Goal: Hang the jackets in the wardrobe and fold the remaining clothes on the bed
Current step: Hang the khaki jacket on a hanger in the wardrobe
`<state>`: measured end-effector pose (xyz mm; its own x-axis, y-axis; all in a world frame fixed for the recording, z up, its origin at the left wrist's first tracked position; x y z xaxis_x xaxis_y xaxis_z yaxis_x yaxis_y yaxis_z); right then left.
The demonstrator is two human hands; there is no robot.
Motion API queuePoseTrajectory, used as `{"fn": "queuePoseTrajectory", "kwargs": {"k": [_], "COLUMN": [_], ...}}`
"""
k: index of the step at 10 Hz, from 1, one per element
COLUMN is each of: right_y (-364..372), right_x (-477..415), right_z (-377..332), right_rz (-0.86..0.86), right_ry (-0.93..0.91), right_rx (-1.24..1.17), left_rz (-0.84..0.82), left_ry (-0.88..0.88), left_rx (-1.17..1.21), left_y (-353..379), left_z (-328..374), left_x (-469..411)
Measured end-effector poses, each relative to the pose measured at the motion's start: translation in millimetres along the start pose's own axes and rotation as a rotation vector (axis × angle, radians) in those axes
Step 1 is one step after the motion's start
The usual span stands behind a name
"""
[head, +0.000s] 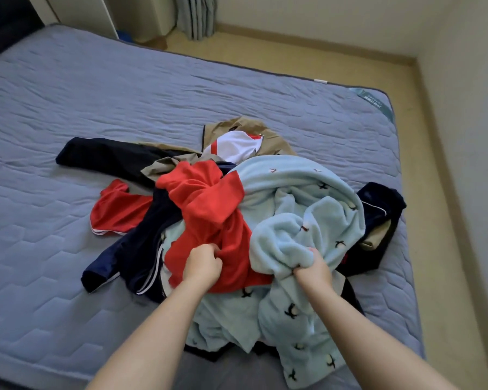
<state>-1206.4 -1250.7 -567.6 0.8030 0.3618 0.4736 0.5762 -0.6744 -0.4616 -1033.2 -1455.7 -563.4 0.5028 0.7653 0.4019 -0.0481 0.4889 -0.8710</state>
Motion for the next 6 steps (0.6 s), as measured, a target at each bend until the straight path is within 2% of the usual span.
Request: {"fn": "queuePoseTrajectory", "kwargs": {"k": [1,2,3,4,5,6], "right_y": [-7.5,13.6,45.6,74.2,112.2,172.4], "right_x": [18.3,42.8,80.2,121.1,158.6,199.3], "right_z": [-27.3,-92.7,-163.3,-222.8,-267.1,-316.2], "right_rz": [-0.078,-0.270,-0.433,-0.534,-0.650,-0.749], "right_ry": [0.094,-0.009,-0.186,-0.351,-0.458,-0.471], "right_rx": [-0.373,-0.439,-0.337,-0.312,-0.342,-0.448], "left_rz": [-0.060,-0.173,-0.226,-0.110,0.022,0.152], "left_ry": [-0.002,-0.098,0.072,0.038,-0.089,-0.164], "left_rx": [0.432,1.100,1.278,1.096,1.172,1.136], "left_y": [-18.4,-57.2,-118.5,-163.4,-193.7,-289.9], "left_z": [7.2,24.1,35.6,-1.8,-58.9,-111.9], "left_x": [25.4,54.7,75.3,80.4,70.6,88.4]}}
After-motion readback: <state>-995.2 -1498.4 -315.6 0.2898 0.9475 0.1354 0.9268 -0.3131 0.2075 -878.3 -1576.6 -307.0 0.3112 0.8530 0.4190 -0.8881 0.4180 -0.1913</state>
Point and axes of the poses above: each hand's wrist, its own x-axis away from the middle knuckle, its own y-axis out of the palm, z = x × y, the point moved 9 cm from there along -x, towards the middle knuckle, and after that the axes turned 9 degrees about -x, right-handed, at the moved point
